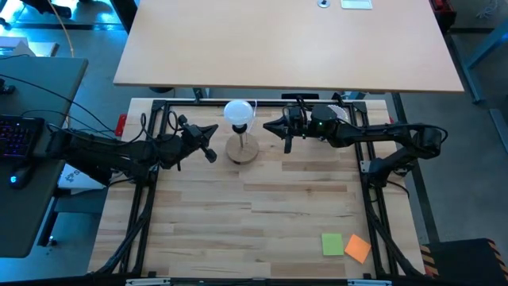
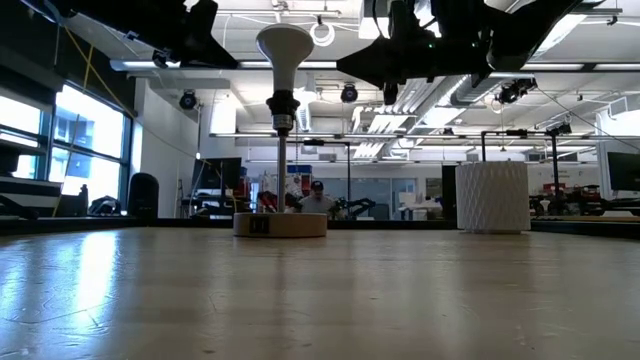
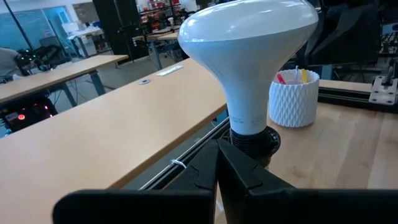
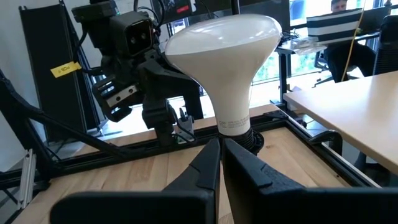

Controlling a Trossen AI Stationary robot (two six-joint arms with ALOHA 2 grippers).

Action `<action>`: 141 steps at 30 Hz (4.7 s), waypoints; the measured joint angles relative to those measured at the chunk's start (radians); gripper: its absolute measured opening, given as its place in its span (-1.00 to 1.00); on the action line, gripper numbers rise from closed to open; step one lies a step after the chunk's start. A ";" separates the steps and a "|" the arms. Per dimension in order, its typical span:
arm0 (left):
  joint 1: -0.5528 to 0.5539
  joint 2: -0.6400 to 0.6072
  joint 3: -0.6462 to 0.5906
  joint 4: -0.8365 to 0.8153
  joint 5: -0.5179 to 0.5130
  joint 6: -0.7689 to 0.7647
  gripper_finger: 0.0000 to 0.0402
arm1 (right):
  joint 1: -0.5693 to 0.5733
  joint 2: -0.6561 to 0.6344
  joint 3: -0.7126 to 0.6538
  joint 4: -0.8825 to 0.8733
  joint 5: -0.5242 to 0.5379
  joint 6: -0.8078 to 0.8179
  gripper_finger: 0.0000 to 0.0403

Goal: Screw lightbulb
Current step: Insert the lightbulb into the brown lamp

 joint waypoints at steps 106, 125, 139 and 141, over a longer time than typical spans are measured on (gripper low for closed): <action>0.161 0.129 -0.007 0.512 -0.028 0.191 -1.00 | 0.157 0.126 0.294 -0.170 0.096 -0.206 -0.92; 0.052 0.132 -0.007 0.487 0.059 0.159 -1.00 | 0.087 0.051 0.294 -0.262 0.214 -0.185 -0.92; 0.154 0.131 -0.006 0.518 -0.160 0.239 -1.00 | 0.192 0.052 0.294 -0.302 0.231 -0.293 -0.92; 0.125 0.108 -0.006 0.509 -0.145 0.260 -1.00 | 0.181 0.039 0.294 -0.333 0.322 -0.296 -0.92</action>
